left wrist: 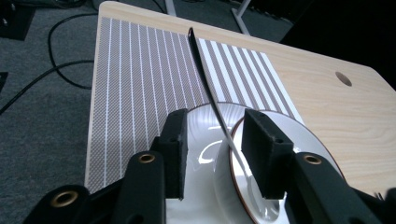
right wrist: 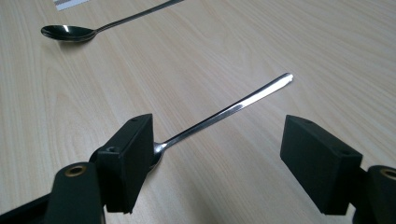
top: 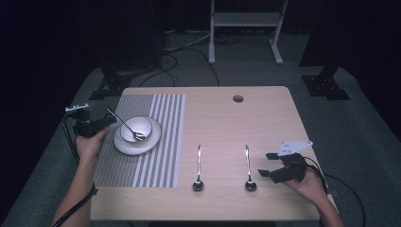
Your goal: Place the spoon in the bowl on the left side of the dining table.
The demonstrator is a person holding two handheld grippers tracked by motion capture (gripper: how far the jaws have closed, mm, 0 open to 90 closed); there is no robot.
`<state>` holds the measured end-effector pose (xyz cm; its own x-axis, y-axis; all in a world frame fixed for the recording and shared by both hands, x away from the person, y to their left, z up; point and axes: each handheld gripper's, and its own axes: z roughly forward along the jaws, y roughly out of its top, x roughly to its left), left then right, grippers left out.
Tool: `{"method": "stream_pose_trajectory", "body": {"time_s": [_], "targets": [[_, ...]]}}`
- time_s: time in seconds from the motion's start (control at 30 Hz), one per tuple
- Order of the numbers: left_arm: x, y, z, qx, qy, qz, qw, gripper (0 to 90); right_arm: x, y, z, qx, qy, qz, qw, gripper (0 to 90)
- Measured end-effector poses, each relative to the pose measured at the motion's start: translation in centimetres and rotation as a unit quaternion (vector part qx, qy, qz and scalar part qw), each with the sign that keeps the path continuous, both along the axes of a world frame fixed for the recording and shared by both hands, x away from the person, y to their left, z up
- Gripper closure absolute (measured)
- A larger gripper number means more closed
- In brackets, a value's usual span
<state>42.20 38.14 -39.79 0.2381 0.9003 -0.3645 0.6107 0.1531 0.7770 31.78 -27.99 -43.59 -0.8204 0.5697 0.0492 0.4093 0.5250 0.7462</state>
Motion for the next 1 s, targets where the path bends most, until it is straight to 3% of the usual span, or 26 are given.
{"method": "stream_pose_trajectory", "body": {"time_s": [0.23, 0.43, 0.67, 1.0], "targets": [[-1.2, 0.2, -0.5, -0.004, -0.007, 0.004, 1.0, 52.6, 0.0, -0.1, 0.0, -0.002, -0.001, -0.004, 1.0, 23.9], [-2.1, 0.0, -0.2, -0.006, -0.016, -0.008, 0.9998, 41.6, -0.1, -0.3, 0.1, -0.003, -0.003, -0.009, 1.0, 23.5], [-3.2, -0.8, 0.3, 0.028, -0.022, -0.027, 0.999, 33.5, -0.1, -0.6, 0.2, -0.006, -0.004, -0.013, 0.9999, 23.2], [-4.2, -2.1, 0.4, 0.05, -0.019, -0.046, 0.9975, 21.8, 0.0, -0.8, 0.3, -0.008, -0.002, -0.016, 0.9998, 22.7]]}}
